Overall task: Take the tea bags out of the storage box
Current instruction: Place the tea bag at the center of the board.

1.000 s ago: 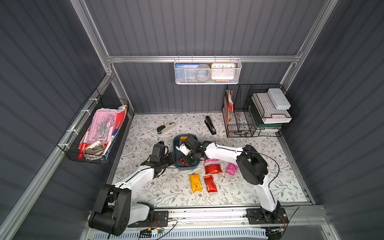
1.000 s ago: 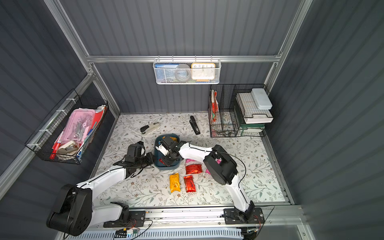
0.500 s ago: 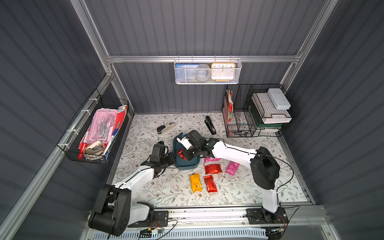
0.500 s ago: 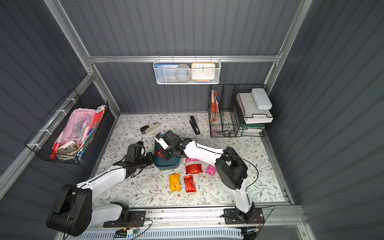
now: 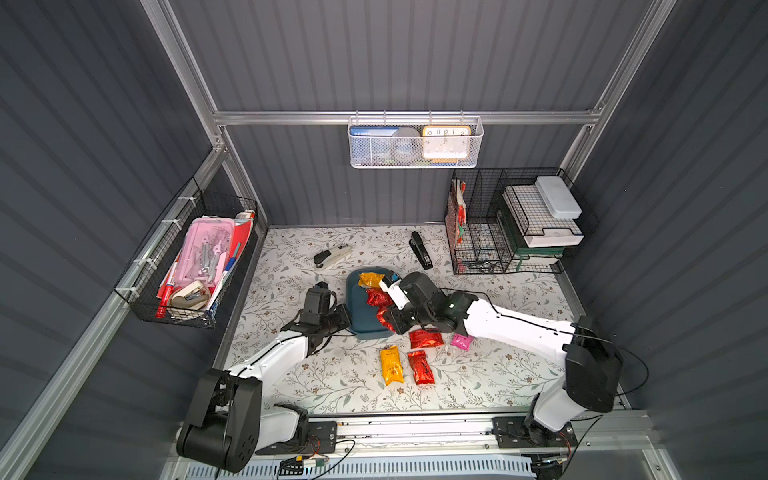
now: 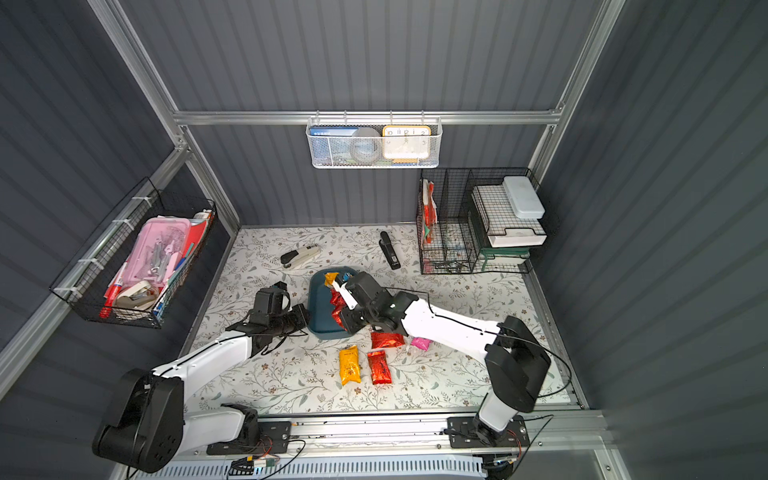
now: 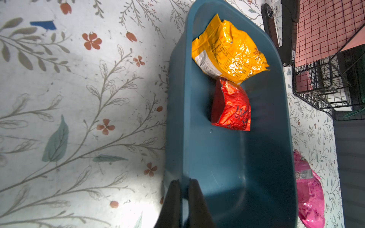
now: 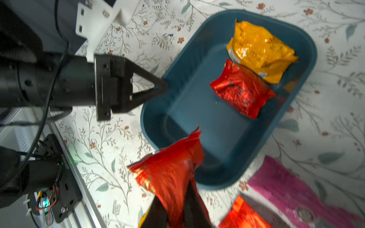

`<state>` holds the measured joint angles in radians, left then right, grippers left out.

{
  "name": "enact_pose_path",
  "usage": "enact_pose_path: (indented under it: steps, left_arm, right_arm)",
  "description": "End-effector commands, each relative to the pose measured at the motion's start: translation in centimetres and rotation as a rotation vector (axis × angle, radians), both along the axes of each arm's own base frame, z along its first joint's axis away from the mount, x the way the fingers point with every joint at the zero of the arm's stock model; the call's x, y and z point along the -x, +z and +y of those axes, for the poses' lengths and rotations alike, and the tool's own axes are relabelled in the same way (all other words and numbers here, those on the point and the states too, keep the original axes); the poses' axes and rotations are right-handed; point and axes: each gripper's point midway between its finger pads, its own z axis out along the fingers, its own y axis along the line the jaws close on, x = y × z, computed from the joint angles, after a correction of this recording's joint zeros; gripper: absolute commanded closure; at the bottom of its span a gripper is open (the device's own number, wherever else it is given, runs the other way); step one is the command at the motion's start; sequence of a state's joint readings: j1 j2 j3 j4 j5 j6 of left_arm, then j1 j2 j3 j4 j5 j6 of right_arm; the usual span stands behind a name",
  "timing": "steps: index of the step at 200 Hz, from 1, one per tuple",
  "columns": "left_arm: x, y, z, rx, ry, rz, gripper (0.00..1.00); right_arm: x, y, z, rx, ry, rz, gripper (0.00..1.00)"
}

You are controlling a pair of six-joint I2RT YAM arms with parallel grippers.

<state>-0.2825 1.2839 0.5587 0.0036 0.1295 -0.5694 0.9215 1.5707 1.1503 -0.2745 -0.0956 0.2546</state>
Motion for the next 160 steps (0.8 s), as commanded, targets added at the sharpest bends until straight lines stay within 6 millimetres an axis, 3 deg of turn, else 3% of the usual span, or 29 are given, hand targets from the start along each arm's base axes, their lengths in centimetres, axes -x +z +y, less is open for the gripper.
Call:
enact_pose_path:
  steps: [1, 47, 73, 120, 160]
  left_arm:
    - [-0.7, 0.7, -0.3, 0.01, -0.013, -0.034, 1.0]
    - [-0.9, 0.6, -0.5, 0.009, -0.022, -0.035, 1.0]
    - [-1.0, 0.8, -0.4, 0.008, -0.019, -0.042, 1.0]
    - [-0.9, 0.7, -0.5, 0.01, -0.02, -0.04, 1.0]
    - [-0.7, 0.7, -0.4, 0.017, -0.017, -0.042, 1.0]
  right_arm:
    - [2.2, -1.3, -3.1, 0.047, -0.085, 0.057, 0.94]
    - [7.1, -4.6, -8.7, 0.18, -0.16, 0.142, 0.93]
    - [8.8, -6.0, -11.7, 0.238, -0.225, 0.161, 0.93]
    - [9.7, -8.7, -15.2, 0.309, -0.344, 0.199, 0.9]
    - [8.5, -9.3, -15.2, 0.343, -0.426, 0.185, 0.88]
